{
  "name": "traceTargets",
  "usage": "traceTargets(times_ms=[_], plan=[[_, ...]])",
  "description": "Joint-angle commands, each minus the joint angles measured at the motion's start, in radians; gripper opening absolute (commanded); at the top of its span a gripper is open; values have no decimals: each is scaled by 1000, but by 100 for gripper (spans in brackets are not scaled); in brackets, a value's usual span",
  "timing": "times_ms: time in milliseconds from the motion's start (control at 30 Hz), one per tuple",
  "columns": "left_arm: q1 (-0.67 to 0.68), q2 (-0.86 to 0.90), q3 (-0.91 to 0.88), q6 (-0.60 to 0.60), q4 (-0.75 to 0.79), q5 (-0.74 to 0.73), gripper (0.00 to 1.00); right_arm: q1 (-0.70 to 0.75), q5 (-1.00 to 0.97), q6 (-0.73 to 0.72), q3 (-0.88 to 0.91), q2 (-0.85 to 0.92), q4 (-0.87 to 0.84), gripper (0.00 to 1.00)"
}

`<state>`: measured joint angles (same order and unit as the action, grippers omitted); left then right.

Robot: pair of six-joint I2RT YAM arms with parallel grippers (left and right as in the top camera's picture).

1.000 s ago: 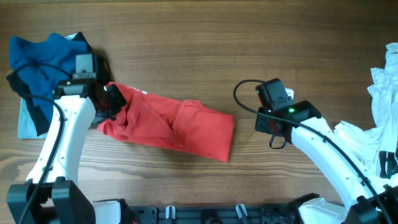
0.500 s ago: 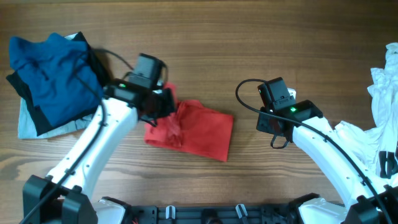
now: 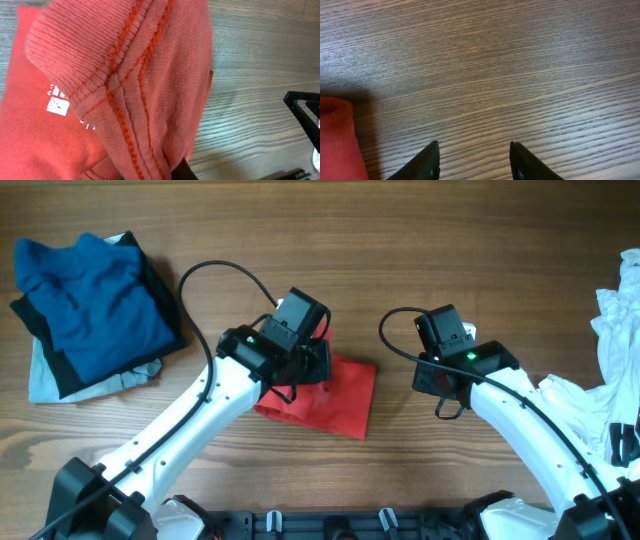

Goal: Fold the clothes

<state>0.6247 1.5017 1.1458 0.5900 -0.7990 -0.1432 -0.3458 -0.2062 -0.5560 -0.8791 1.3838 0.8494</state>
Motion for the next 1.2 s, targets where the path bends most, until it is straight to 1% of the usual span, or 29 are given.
traceTargets(times_ms=[0,133,233,333,567,700,900,1033,1167], plan=[[13,6,16,24,2,26,4,3,5,7,3,7,1,46],[12,5,22,24,-14,65,4,3,5,7,3,7,2,46],[13,3,62,21,-76,131,4,3,5,7,3,7,2,46],[13,3,106,21,-122,159,4,3,5,7,3,7,1,46],[49,4,119,21,-126,163,4,3,5,7,3,7,3,46],[97,13,119,22,-123,229,4,3,5,7,3,7,4,46],[133,74,117,22,-103,230,6,3,22,6,3,7,5,46],[146,129,117,22,-66,176,6,3,24,7,3,7,5,46],[166,163,117,22,-31,159,6,3,24,7,3,7,5,46]])
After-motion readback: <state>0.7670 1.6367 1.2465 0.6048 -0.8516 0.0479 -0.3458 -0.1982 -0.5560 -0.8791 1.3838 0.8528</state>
